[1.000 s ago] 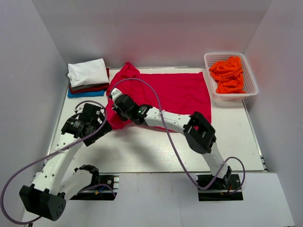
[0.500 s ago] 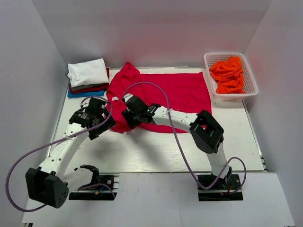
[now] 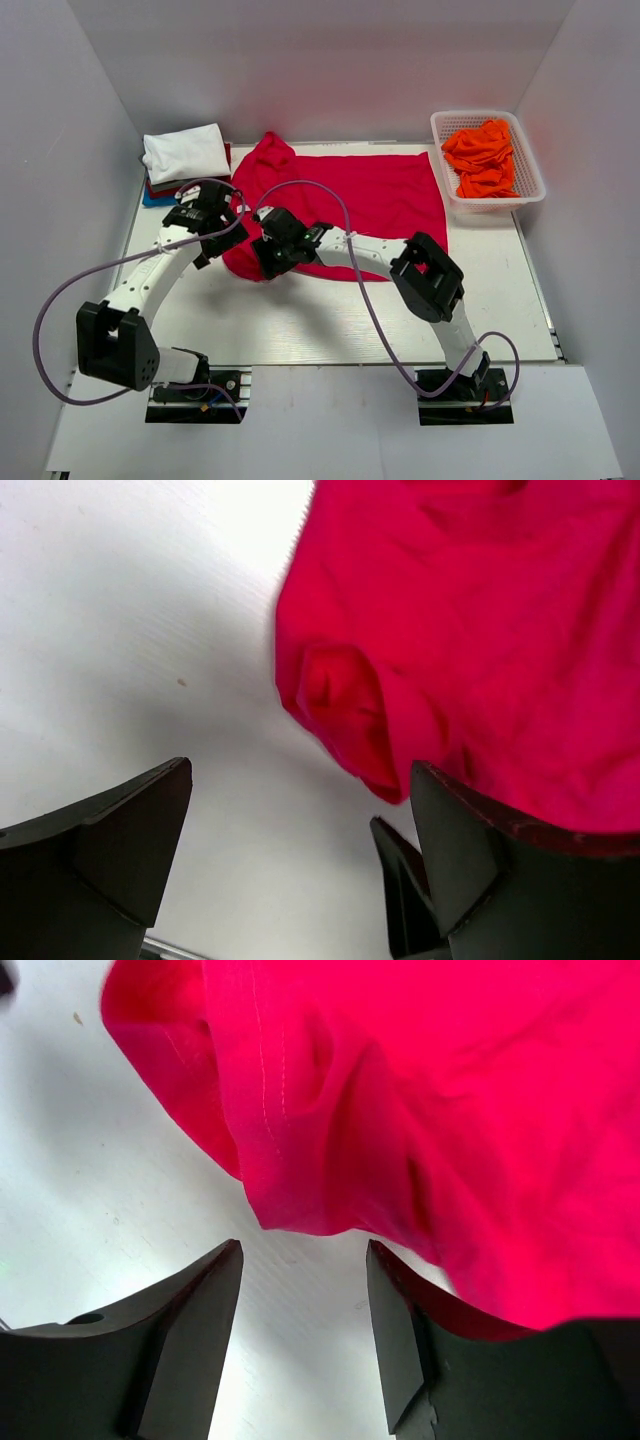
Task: Fold and stack the t-shirts
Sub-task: Flatten out the tshirt
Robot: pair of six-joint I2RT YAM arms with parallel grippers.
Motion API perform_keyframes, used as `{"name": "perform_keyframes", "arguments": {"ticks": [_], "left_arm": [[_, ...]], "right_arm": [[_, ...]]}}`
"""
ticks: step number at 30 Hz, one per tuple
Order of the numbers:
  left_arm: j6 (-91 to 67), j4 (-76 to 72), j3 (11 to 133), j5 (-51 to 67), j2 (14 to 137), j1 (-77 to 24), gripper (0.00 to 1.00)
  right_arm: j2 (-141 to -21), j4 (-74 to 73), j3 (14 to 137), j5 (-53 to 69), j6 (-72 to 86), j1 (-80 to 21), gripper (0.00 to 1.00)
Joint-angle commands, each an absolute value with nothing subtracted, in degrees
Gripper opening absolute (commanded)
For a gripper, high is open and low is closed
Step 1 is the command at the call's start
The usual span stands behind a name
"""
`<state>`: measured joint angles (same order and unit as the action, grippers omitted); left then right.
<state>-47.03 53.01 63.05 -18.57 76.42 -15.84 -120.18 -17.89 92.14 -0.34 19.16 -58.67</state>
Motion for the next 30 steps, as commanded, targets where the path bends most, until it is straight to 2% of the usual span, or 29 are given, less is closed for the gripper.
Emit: {"name": "perform_keyframes", "arguments": {"ticks": [1,8,12,15,16,20,21,22,23,30], "left_arm": [[-47.5,49.7,61.4,-19.8,77.4,-14.0,1.0],[-48.0,41.1,56.9,-10.1,82.5,-11.3,0.98],[-48.0,36.8,56.3,-5.9,85.1,-11.2,0.88],[-48.0,34.3,54.8,-3.4,86.7,-11.2,0.72],[-48.0,34.3,54.2,-2.9,87.2,-11.2,0.56],[-48.0,34.8,54.8,-2.9,88.4,-11.2,0.25],[-48.0,34.8,54.8,-2.9,87.9,-11.2,0.2],[-48.0,34.8,54.8,-3.4,87.0,-11.2,0.13],[-48.0,34.8,54.8,-3.4,87.0,-11.2,0.0],[-45.4,36.6,54.1,-3.1,80.3,-11.8,0.0]], "right_arm": [[-121.4,-16.2,94.8,1.4,22.2,-59.5,0.58],[-123.0,-14.2,94.0,-3.9,28.1,-60.1,0.51],[-123.0,-12.9,93.2,-8.0,31.4,-59.9,0.44],[-123.3,-12.2,93.3,-9.1,32.0,-59.9,0.34],[-123.2,-12.0,93.3,-9.3,32.2,-59.9,0.3],[-123.2,-11.1,93.3,-10.4,32.3,-60.0,0.15],[-123.2,-11.0,93.2,-10.5,32.6,-59.9,0.04],[-123.5,-11.0,93.2,-10.3,32.1,-59.9,0.0],[-123.3,-11.5,93.3,-10.1,31.9,-59.9,0.0],[-117.3,-18.7,91.5,-4.3,24.4,-59.9,0.0]]}}
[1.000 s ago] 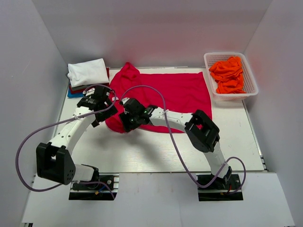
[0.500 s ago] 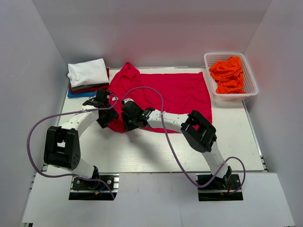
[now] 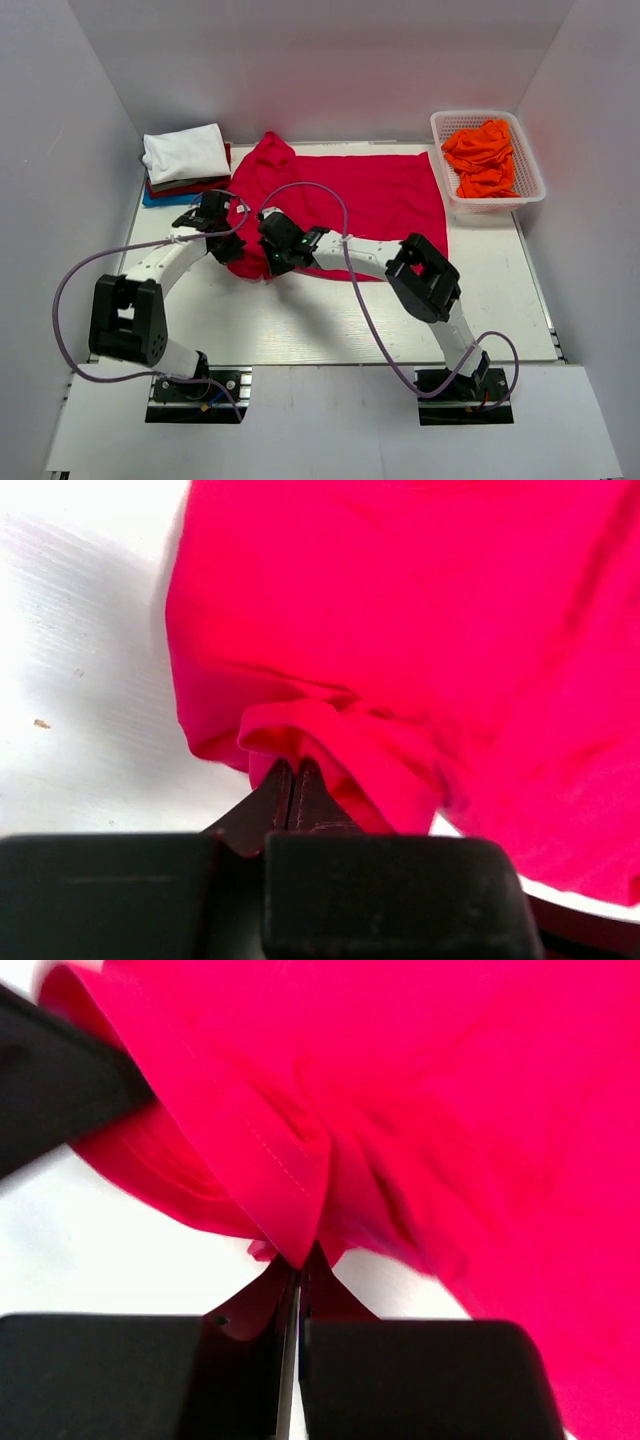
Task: Fold and stack the t-shirts
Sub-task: Flatten out the tshirt
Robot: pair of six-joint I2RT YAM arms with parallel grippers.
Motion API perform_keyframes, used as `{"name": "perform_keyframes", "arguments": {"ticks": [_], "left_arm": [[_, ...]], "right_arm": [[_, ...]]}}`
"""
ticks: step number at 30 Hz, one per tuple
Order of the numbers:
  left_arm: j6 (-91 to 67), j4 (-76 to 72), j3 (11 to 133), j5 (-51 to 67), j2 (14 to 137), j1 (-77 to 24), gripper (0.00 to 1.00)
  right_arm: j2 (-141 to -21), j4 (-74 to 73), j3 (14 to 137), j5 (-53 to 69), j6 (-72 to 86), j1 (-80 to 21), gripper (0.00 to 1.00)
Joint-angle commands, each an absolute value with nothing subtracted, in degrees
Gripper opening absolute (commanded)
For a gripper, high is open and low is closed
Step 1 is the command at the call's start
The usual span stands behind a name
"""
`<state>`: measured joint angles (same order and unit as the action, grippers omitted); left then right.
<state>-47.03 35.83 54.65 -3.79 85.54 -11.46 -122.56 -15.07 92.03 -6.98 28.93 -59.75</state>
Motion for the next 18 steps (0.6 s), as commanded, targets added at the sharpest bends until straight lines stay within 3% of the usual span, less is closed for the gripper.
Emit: {"name": "perform_keyframes", "arguments": {"ticks": [1,7,12,14,16,17,18], "left_arm": [[-45.4,36.6,53.4,-2.4,79.2,-12.5,0.0],[-46.3,41.6,44.4,3.4,69.5,-12.5,0.0],[-45.6,42.6,35.6,14.7,57.9,-13.0,0.0],[-45.6,44.2,32.6,19.2,55.2,-13.0,0.26],[-45.6,48.6,29.7,21.5,51.7,-13.0,0.53],[-44.9,50.9,29.7,21.5,50.5,-13.0,0.8],[-44.3,53.2,30.5,21.5,49.4,-13.0,0.87]], "right_arm": [[-114.8,-19.4,91.0,-3.9,23.3,-59.9,0.0],[-108.6,-28.3,83.6,-3.6,19.2,-59.8,0.0],[-102.6,-26.8,73.9,-2.0,17.5,-60.2,0.0],[-100.8,-26.2,68.9,-0.6,16.1,-60.2,0.05],[-98.9,-24.9,66.5,1.9,15.9,-60.7,0.17],[-97.4,-24.4,63.7,3.0,16.0,-60.6,0.34],[-95.7,-23.9,63.0,3.2,16.4,-61.0,0.39]]}}
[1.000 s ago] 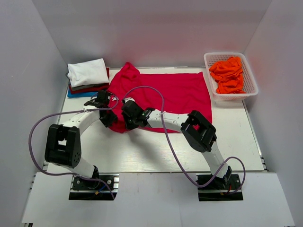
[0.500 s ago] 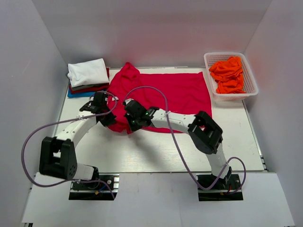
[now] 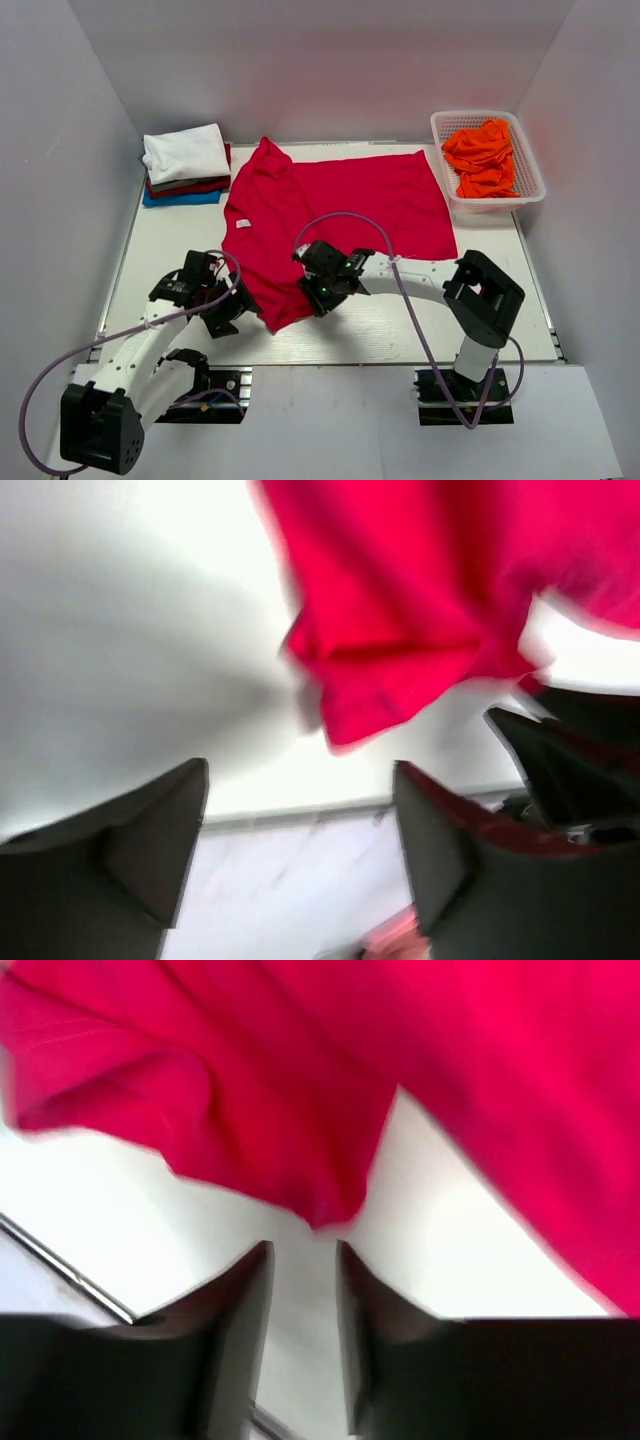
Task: Fold and stack the t-shirts
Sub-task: Flatten out the tshirt
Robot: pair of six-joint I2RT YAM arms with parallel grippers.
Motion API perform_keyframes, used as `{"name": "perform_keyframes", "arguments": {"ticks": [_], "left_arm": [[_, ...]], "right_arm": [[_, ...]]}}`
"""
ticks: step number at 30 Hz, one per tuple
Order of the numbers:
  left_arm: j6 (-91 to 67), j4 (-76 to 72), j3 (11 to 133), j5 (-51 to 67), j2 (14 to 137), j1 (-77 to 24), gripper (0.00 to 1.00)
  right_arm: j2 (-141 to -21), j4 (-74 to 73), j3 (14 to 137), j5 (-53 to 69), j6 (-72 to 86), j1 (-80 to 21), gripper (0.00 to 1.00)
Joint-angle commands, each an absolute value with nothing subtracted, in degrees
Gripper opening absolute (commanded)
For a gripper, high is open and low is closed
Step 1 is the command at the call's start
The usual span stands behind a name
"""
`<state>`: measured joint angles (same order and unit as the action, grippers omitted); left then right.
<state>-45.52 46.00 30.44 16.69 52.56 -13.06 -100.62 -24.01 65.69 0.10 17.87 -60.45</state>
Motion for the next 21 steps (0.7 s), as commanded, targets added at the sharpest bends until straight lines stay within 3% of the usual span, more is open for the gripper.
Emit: {"name": "perform_keyframes", "arguments": {"ticks": [1,2,3,8,12,15,18,21], "left_arm": [[-43.7,58.1,31.5,19.7,48.4,-13.0,0.92],[-43.7,59.8,34.8,16.9,46.7,-13.0,1.0],[-42.9,61.3,36.7,15.4,46.7,-13.0,1.0],[-42.4,58.7,43.2,10.3,48.3,-13.0,1.0],[-44.0,51.4,41.8,12.4,53.8,-13.0,1.0],[-44.0,45.2,39.6,16.1,55.9,-13.0,0.9],[-44.6,41.7,38.1,19.0,57.1,-13.5,0.85],[-45.3,40.4,35.3,17.2,59.3,-13.5,0.8]], "right_arm": [[-93.7,-23.6,62.1,4.2,16.4,-61.3,0.49],[-92.7,-23.3,60.7,5.3,16.4,-61.4,0.64],[-89.6,-23.1,60.4,5.9,16.5,-61.4,0.9],[-83.1,-21.2,58.7,6.8,17.7,-61.0,0.9],[-82.0,-20.2,59.8,-1.9,20.1,-60.7,0.9],[-86.3,-23.3,64.2,-5.4,23.4,-60.7,0.9],[-89.6,-22.9,66.0,-3.6,26.4,-60.7,0.86],[-89.9,-21.4,63.5,-6.1,34.1,-60.5,0.74]]}}
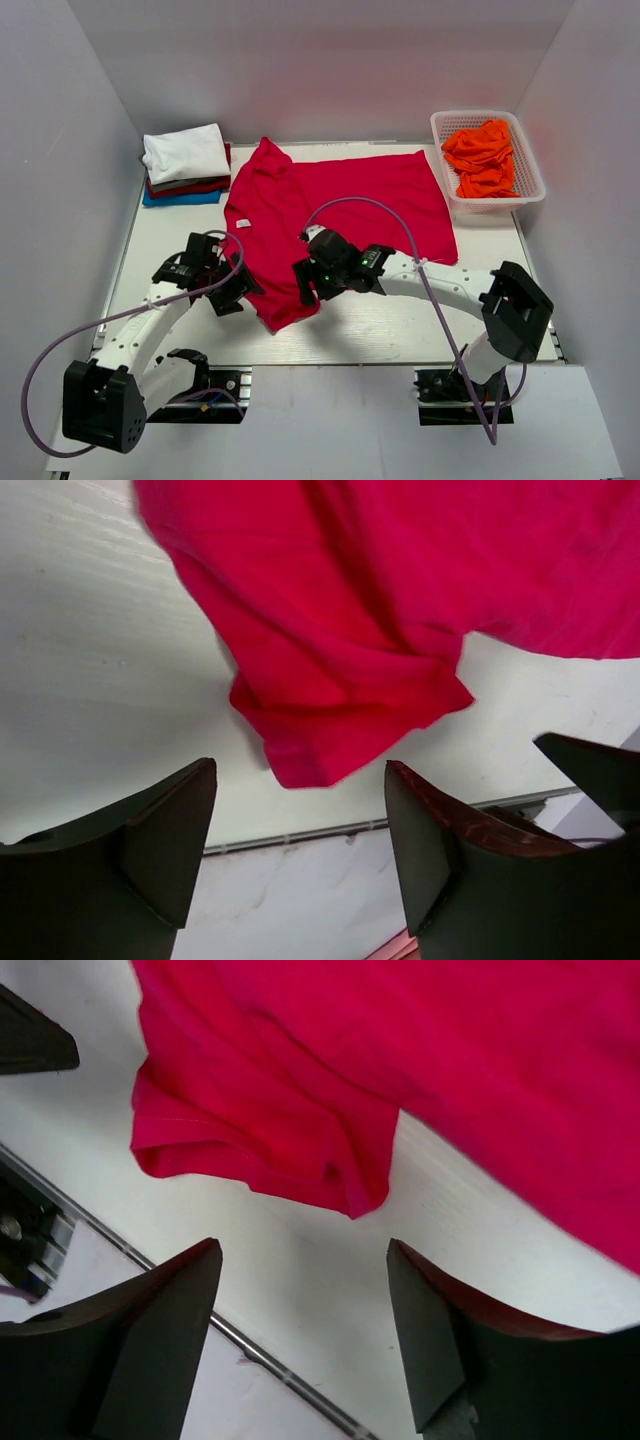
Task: Fold and stack the t-shirts
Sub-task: Flatten out the tshirt
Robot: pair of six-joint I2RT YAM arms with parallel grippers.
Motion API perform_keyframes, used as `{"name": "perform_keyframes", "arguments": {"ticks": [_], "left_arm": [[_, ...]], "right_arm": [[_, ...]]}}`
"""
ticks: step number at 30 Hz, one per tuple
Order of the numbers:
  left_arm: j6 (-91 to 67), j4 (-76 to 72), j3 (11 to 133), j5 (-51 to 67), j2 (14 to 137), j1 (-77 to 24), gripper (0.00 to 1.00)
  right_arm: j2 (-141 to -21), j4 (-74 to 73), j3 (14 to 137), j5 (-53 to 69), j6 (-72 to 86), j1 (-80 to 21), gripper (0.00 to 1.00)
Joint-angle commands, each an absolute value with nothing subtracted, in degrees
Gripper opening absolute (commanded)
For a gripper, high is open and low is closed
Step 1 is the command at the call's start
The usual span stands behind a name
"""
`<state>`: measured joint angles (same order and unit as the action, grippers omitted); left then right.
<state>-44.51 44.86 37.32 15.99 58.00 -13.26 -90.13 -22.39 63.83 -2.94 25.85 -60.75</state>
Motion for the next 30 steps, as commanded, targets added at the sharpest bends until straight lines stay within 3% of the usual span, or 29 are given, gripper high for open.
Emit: {"name": "perform_keyframes", "arguments": {"ticks": [1,5,13,16,18,23,24,27,30], "left_arm": [[-45.3,39.6,34.0,17.2,60.2,-13.5,0.77],[-45.8,36.5,33.4,18.0,64.2,-14.8,0.69],[-47.4,33.8,31.7,19.1,67.1,-18.4,0.63],[-47.9,33.2,29.7,19.1,68.1,-19.8,0.58],[-47.9,33.2,29.1,18.4,68.6,-21.4,0.48],[-47.2,36.2,28.5,15.7,68.6,-23.5,0.19],[-47.2,37.3,29.2,14.9,68.6,-24.0,0.06],[-46.1,40.8,30.6,12.5,68.6,-24.0,0.0],[-44.9,42.6,32.0,11.9,67.5,-24.5,0.0]], "right_arm": [[-89.8,-20.8,62.4,-6.3,36.9,-60.2,0.72],[-91.7,-18.4,62.0,-7.7,43.7,-59.5,0.68],[-99.7,-19.9,66.2,-8.2,48.4,-59.2,0.6],[-100.8,-20.7,66.4,-8.5,48.6,-59.4,0.49],[-100.7,-21.4,65.6,-8.6,48.8,-59.5,0.3],[-97.4,-21.2,59.1,-7.5,46.6,-59.6,0.05],[-96.3,-20.8,58.4,-6.1,44.0,-59.7,0.02],[-93.5,-19.5,55.1,-3.6,39.4,-60.2,0.0],[-91.6,-20.6,53.8,-1.5,35.9,-60.6,0.15]]}}
